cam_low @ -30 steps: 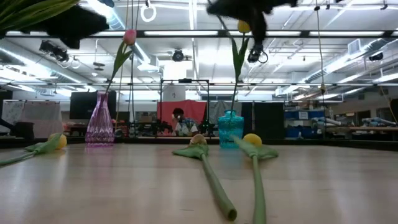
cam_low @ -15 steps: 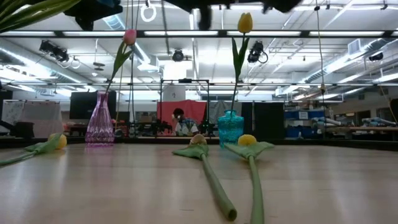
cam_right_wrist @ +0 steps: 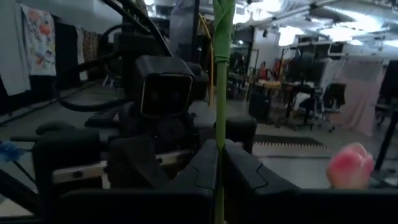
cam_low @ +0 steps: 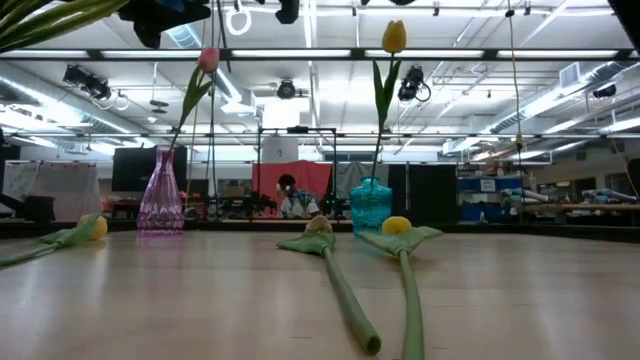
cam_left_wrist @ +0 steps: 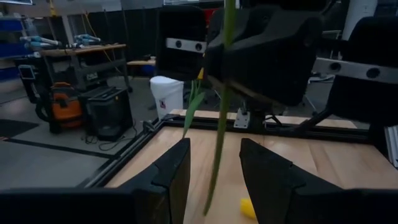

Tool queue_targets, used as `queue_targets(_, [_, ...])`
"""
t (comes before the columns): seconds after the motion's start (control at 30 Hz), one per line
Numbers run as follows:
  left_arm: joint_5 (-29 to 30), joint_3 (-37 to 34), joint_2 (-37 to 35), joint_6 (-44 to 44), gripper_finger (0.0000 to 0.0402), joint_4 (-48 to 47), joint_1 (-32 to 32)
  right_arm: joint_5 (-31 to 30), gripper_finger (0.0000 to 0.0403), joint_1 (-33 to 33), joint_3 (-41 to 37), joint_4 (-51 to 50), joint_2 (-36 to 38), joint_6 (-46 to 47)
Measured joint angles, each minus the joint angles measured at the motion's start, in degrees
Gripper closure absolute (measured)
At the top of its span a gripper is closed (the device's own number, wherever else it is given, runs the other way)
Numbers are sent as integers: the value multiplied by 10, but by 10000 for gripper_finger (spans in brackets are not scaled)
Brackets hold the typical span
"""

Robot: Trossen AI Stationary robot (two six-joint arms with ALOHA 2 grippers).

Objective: Sort flowers into vase by color
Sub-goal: Put the right pink tulip into the violet vase

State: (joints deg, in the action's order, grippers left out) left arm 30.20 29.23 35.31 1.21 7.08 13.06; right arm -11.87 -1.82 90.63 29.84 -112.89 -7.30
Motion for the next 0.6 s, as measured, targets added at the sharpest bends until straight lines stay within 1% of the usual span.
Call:
queue_targets(0.1, [0,0,3,0,255,11,0,5,378,3,4,33,-14,-9])
queue_targets(0.3, [-5,0,3,12,255,21,0,7,378,6,4,52,-18,-19])
queue_targets(0.43, [-2,-1,3,33,255,51,0,15,378,7,4,60,-19,-19])
queue_targets(0.5, [-1,-1,3,46,261,65,0,15,378,7,4,60,-19,-19])
queue_targets(0.6, [0,-1,3,64,289,77,-1,15,378,7,4,61,-19,-19])
